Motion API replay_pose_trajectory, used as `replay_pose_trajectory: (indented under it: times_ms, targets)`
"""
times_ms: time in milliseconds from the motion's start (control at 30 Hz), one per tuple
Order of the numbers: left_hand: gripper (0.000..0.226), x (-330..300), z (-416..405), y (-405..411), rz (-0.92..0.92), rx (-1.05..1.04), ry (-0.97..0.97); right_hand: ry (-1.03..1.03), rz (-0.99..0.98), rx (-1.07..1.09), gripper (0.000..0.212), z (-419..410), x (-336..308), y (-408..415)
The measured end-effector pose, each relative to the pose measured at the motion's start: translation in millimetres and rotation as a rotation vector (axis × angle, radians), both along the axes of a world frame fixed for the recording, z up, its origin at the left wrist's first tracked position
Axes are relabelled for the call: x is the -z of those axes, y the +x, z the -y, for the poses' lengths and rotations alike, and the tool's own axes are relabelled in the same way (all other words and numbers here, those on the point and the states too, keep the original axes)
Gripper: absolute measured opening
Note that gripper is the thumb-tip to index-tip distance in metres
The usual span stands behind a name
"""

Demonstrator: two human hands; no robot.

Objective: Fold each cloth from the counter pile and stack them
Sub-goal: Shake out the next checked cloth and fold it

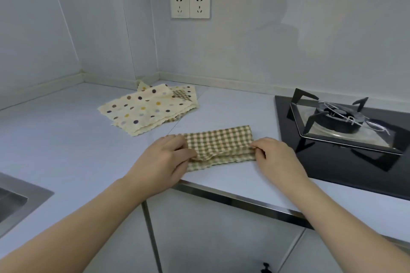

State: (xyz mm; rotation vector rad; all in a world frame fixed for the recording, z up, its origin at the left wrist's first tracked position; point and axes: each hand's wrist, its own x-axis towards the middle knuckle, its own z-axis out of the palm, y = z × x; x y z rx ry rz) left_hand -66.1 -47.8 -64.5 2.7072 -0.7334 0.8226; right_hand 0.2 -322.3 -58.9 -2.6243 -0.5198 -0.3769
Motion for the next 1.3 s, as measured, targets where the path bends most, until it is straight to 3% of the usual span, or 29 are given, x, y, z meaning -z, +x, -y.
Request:
replay_pose_trajectory:
  times_ms: [300, 500, 600, 667, 800, 867, 1033, 1133, 1300]
  targets:
    - [0.036, 6.3, -3.2, 4.4, -0.265, 0.067, -0.088, -0.032, -0.016, -0.014, 0.032, -1.3, 1.3, 4.0]
    - [0.032, 3.7, -12.8, 10.9, -0.092, 0.006, 0.022, -0.154, -0.070, -0.142, 0.051, -0.8, -2.9, 1.7]
    - [0.017, 1.9, -18.3, 11.6, -0.072, -0.117, -0.162, -0.209, -0.059, -0.140, 0.061, 1.3, 0.5, 5.5]
    - [0.012, -0.2, -18.4, 10.5, -0.110, -0.170, -0.264, -0.191, -0.041, -0.142, 0.051, 1.4, 1.2, 6.8]
    - [0.010, -1.3, -16.2, 7.6, -0.134, -0.167, -0.306, -0.025, -0.022, -0.161, 0.022, 2.8, 4.3, 8.0]
    - [0.015, -3.7, -16.0, 6.7, -0.143, -0.156, -0.316, 0.179, -0.075, -0.137, 0.011, 5.5, 4.3, 7.4]
    - [0.040, -16.1, -13.6, 2.2, -0.206, -0.184, -0.209, 0.716, -0.235, -0.156, 0.017, 6.5, -9.2, -2.7]
    - [0.038, -25.1, -13.7, -1.8, -0.100, -0.121, -0.213, 0.823, -0.282, -0.159, 0.014, 4.5, -22.1, -8.9]
    - [0.010, -49.2, -11.0, -7.8, -0.120, -0.023, -0.450, 0.851, -0.297, -0.185, 0.009, 10.4, -44.1, -21.9]
